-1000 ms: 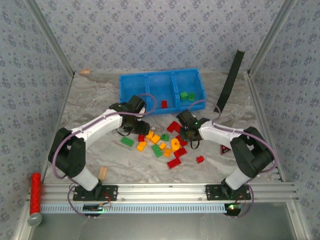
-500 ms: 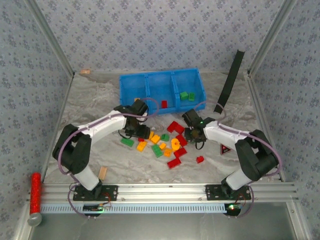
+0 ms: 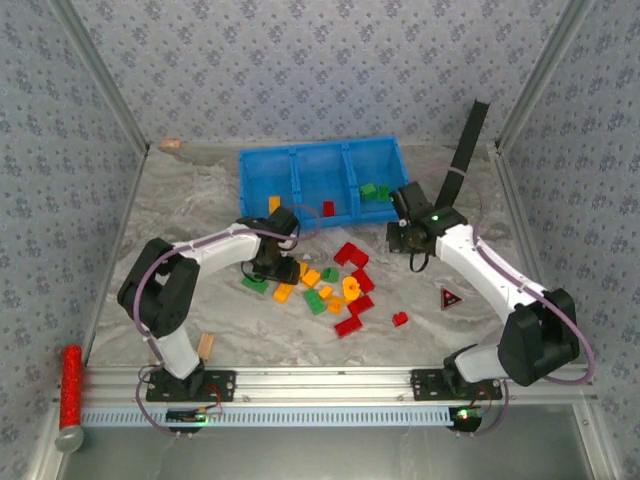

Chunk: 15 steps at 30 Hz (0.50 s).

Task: Sort the legos into containers by color
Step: Place the lego in the container.

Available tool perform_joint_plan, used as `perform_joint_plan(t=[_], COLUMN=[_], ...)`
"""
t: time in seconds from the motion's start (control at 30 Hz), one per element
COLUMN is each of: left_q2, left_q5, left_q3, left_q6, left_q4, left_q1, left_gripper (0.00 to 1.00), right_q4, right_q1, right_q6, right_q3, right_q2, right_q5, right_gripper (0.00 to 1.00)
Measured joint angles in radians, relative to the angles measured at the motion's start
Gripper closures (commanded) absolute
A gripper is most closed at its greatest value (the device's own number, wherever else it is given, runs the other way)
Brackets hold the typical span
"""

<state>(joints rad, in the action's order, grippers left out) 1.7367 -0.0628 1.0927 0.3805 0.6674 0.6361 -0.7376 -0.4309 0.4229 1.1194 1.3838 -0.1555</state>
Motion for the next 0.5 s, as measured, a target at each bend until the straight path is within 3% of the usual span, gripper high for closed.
perform_joint_plan(t=[0.23,0.5], left_q2=[0.013,0.02], left_q5=[0.0,0.001], left_q3=[0.0,0.0], left_q6=[0.0,-0.001], left_q4=[-0.018,-0.021], left_q1=[-0.001,-0.008], left_gripper=[0.46,0.48], right_q4=[0.017,0.092], right_q1=[0.05,0.082], right_q6=[-0.09,-0.185], right_q3=[0.182,0.402], right_q2=[0.097,0.37], right_q5=[-0.013,0.002], right_gripper=[0.78,0.78])
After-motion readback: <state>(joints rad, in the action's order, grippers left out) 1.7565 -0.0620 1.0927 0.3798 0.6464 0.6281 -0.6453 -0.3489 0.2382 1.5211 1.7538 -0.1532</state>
